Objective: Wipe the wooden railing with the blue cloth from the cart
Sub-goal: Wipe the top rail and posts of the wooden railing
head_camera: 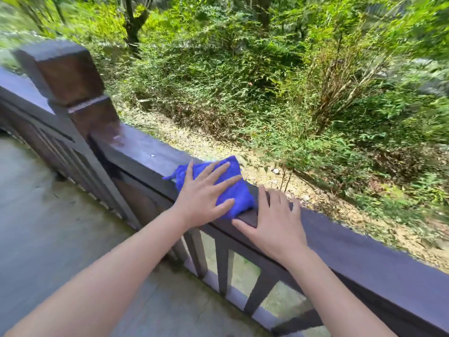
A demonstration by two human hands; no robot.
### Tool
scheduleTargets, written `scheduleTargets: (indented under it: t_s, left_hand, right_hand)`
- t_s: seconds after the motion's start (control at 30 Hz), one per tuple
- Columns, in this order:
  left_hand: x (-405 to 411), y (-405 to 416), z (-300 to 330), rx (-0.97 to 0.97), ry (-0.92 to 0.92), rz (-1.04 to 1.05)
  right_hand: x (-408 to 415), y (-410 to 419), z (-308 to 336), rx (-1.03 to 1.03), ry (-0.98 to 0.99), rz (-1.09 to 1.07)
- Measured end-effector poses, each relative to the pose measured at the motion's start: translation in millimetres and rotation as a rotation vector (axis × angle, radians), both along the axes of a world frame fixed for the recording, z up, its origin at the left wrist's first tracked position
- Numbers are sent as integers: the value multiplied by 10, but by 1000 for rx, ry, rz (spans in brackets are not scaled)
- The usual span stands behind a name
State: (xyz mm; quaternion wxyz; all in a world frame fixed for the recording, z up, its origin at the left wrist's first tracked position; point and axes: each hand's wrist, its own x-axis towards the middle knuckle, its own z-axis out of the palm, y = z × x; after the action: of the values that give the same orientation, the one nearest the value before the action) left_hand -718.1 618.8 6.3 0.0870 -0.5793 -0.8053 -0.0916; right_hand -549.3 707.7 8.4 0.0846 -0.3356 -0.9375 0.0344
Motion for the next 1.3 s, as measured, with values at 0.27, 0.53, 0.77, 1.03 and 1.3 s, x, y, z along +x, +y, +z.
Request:
scheduleTargets:
  t_s: [0.27, 0.53, 0.77, 1.03, 1.3]
  left_hand:
    - [-999, -256, 38, -29, -42, 127]
    - [-1044, 48, 18, -79, -198, 492]
    - [-1450, -418, 35, 1, 176, -82]
    - [-2555, -618, 57, -53, 184, 47]
    - [-3187, -746, 39, 40, -47, 304]
  right_hand:
    - [-840, -123, -8, -36, 15, 129]
    - [-1395, -316, 57, -27, -22, 92]
    - [-1571, -348, 19, 40, 32, 90]
    - [-2383, -556, 38, 23, -63, 128]
    - [-2776, -669, 49, 32, -61, 89]
